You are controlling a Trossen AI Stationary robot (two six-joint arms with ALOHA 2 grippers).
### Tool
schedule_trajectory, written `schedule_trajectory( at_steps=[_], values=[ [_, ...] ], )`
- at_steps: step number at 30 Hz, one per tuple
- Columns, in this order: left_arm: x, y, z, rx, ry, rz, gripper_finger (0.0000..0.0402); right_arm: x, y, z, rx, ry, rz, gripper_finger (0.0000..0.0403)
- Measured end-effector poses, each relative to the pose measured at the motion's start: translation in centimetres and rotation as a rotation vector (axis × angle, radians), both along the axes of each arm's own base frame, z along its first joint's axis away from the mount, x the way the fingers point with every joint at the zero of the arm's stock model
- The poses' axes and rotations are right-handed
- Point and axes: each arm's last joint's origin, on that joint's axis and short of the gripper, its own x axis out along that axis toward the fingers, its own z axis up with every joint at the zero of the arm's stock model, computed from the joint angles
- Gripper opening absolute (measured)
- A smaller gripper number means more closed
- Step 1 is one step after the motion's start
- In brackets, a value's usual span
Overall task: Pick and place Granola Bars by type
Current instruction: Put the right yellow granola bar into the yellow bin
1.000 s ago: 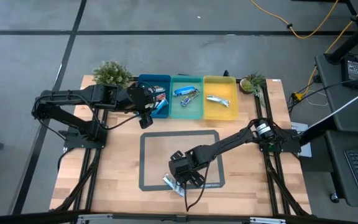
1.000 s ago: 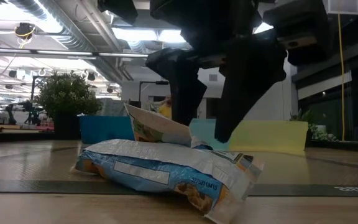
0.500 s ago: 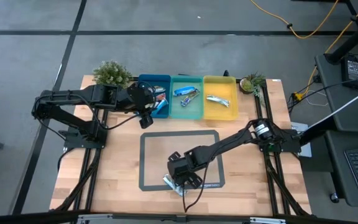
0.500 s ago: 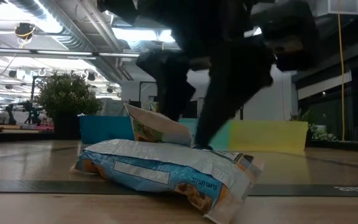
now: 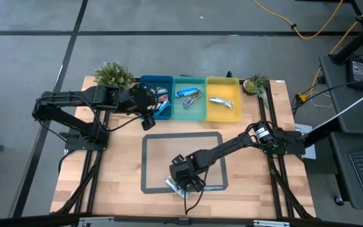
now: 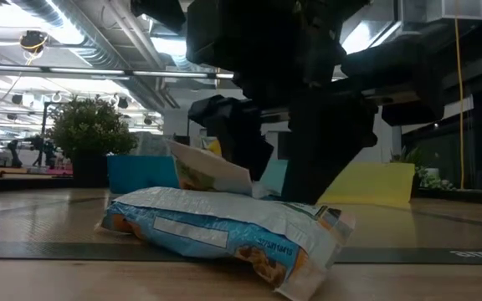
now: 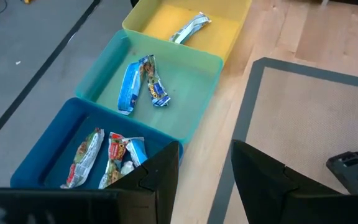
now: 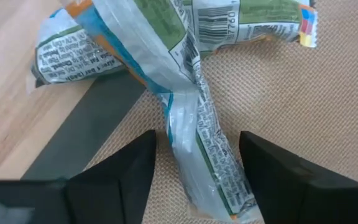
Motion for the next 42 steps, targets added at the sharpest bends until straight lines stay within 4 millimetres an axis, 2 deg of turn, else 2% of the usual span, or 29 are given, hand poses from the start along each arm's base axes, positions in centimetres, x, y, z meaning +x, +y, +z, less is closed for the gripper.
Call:
schedule_trajectory(
  at_steps=[10, 15, 22, 30, 36, 42],
  values=[
    [0.0, 0.0, 0.0, -0.002, -0.001, 0.002, 0.0139, -0.1, 0.0, 0.1, 0.011, 0.016, -0.060, 0.0127],
    [0.0, 0.0, 0.0, -0.003, -0.002, 0.002, 0.0139, -0.3, -0.1, 1.2, 0.024, 0.016, -0.098, 0.0094],
    [0.0, 0.0, 0.0, -0.011, -0.006, 0.013, 0.0139, -1.1, -0.9, 4.5, -0.033, -0.008, -0.201, 0.0090],
    [0.0, 0.0, 0.0, -0.011, -0.006, 0.013, 0.0139, -2.2, -2.5, 8.6, -0.015, -0.047, -0.429, 0.0091],
    [0.0, 0.0, 0.0, -0.011, -0.003, 0.014, 0.0139, -3.2, -3.3, 10.4, -0.002, -0.041, -0.516, 0.0091],
    [0.0, 0.0, 0.0, 0.004, 0.004, -0.002, 0.0139, -3.5, -4.1, 11.1, -0.004, -0.038, -0.600, 0.0092]
  ],
)
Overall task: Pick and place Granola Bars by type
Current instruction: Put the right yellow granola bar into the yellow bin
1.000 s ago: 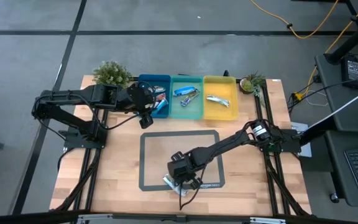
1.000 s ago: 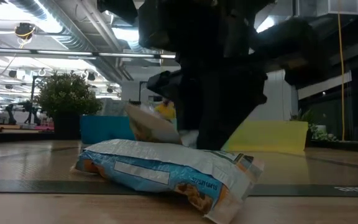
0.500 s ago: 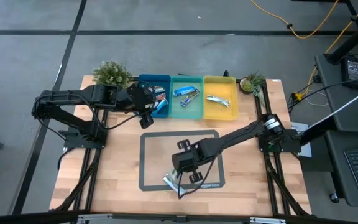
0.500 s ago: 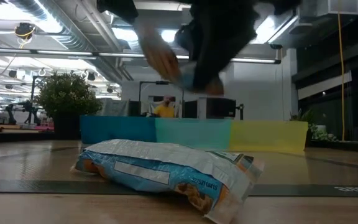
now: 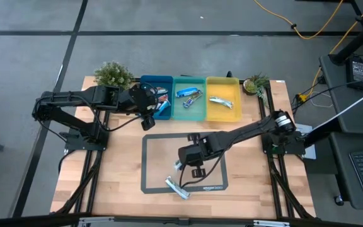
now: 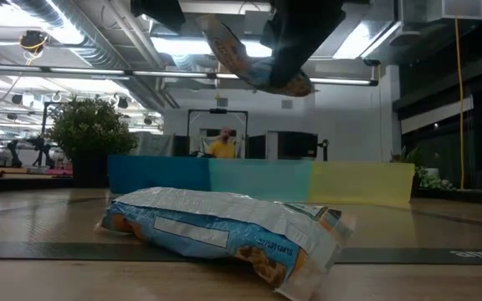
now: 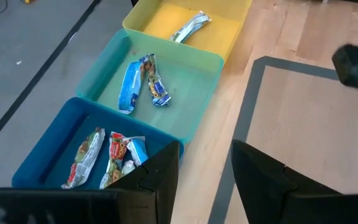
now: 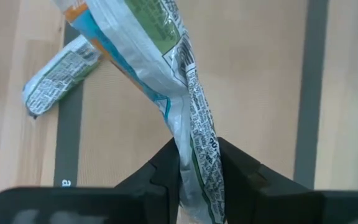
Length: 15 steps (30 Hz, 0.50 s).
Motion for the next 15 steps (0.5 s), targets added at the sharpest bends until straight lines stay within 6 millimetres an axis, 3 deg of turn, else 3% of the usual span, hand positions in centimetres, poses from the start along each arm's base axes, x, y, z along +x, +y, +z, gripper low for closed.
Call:
schedule_trajectory(
  at_steps=[10, 15],
  values=[
    [0.0, 0.0, 0.0, -0.012, -0.004, -0.003, 0.0139, -1.0, -1.3, 0.5, 0.009, 0.074, -0.114, 0.0092],
    [0.0, -0.1, 0.0, -0.020, -0.006, -0.012, 0.0139, -1.7, -2.8, 2.3, 0.044, 0.058, -0.224, 0.0092]
  ],
)
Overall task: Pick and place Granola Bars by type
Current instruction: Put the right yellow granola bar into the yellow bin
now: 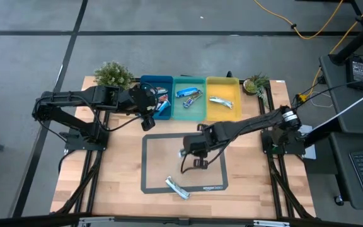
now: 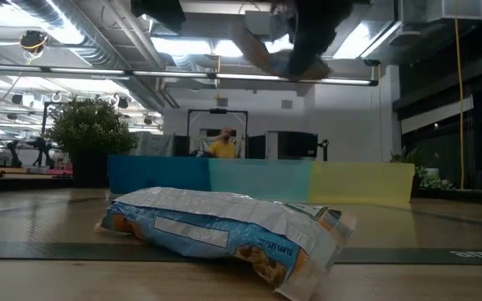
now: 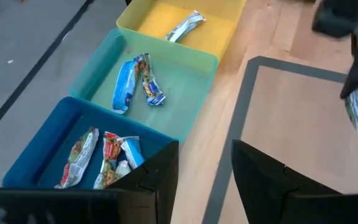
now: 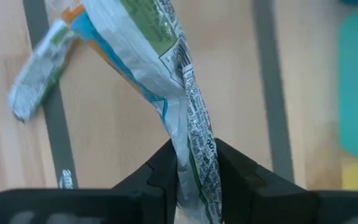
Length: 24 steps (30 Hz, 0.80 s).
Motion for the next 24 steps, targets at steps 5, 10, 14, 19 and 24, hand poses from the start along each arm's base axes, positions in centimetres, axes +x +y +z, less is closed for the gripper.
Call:
schedule_trajectory(
  at_steps=[5, 10, 14, 19, 24],
  values=[
    [0.0, -0.1, 0.0, -0.003, 0.003, -0.023, 0.0139, -1.5, -2.3, 3.0, 0.007, -0.063, -0.126, 0.0092],
    [0.1, -0.1, 0.0, 0.014, 0.019, -0.077, 0.0139, -4.3, -5.2, 6.2, -0.003, -0.084, -0.271, 0.0092],
    [0.1, -0.1, 0.0, 0.024, 0.024, -0.095, 0.0139, -6.9, -7.3, 8.6, 0.010, -0.112, -0.353, 0.0092],
    [0.1, -0.1, 0.0, 0.021, 0.020, -0.092, 0.0139, -9.7, -9.3, 10.9, 0.024, -0.151, -0.441, 0.0092],
    [0.1, -0.1, 0.0, 0.017, 0.018, -0.089, 0.0139, -11.6, -11.4, 11.9, 0.002, -0.147, -0.483, 0.0092]
  ],
)
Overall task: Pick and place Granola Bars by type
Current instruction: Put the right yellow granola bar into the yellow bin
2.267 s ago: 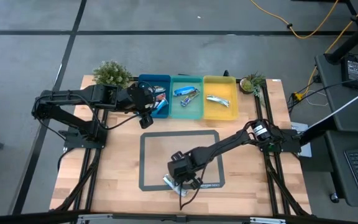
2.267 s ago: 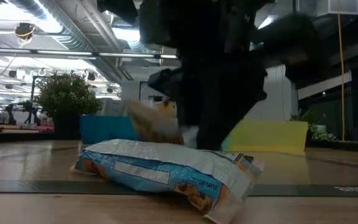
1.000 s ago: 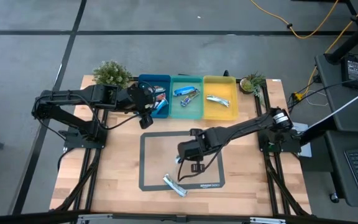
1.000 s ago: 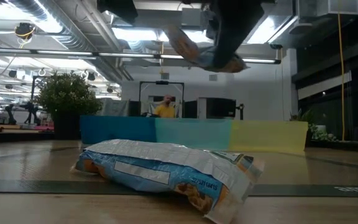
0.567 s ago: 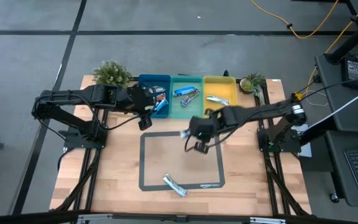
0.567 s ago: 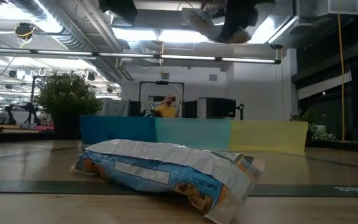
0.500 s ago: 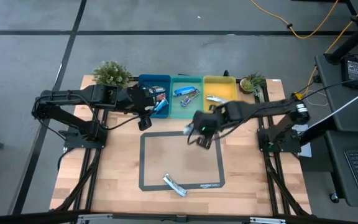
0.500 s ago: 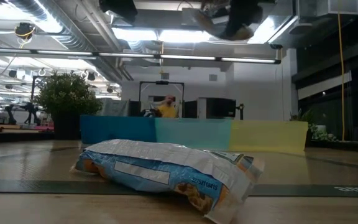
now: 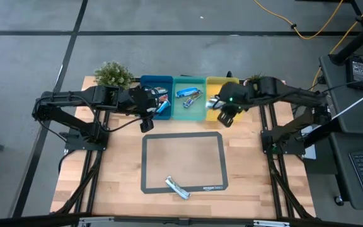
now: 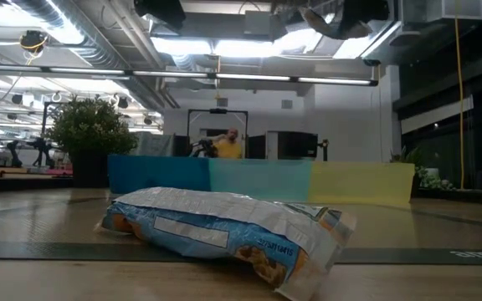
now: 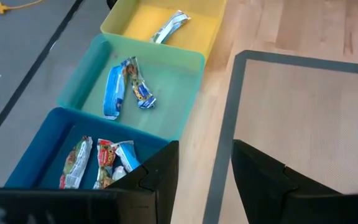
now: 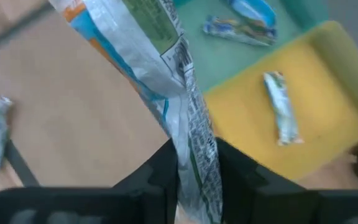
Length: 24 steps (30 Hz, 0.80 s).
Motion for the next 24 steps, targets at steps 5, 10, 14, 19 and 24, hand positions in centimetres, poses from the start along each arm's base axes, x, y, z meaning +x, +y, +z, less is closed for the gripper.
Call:
schedule_trajectory(
  at_steps=[5, 10, 14, 19, 24],
  values=[
    [0.0, 0.0, 0.0, -0.015, -0.007, 0.019, 0.0139, -1.3, -3.2, 0.0, -0.053, 0.095, 0.019, 0.0092],
    [0.0, 0.0, 0.0, -0.020, -0.012, 0.037, 0.0139, -2.9, -7.9, -0.1, -0.088, 0.143, 0.038, 0.0092],
    [0.0, 0.1, 0.0, -0.043, -0.029, 0.090, 0.0139, -5.0, -11.9, -0.1, -0.080, 0.155, -0.012, 0.0092],
    [0.0, 0.1, 0.0, -0.066, -0.040, 0.114, 0.0139, -7.5, -15.3, 0.1, -0.104, 0.156, -0.098, 0.0092],
    [0.0, 0.1, 0.0, -0.089, -0.050, 0.138, 0.0139, -8.5, -16.9, 0.0, -0.127, 0.166, -0.115, 0.0092]
  ],
)
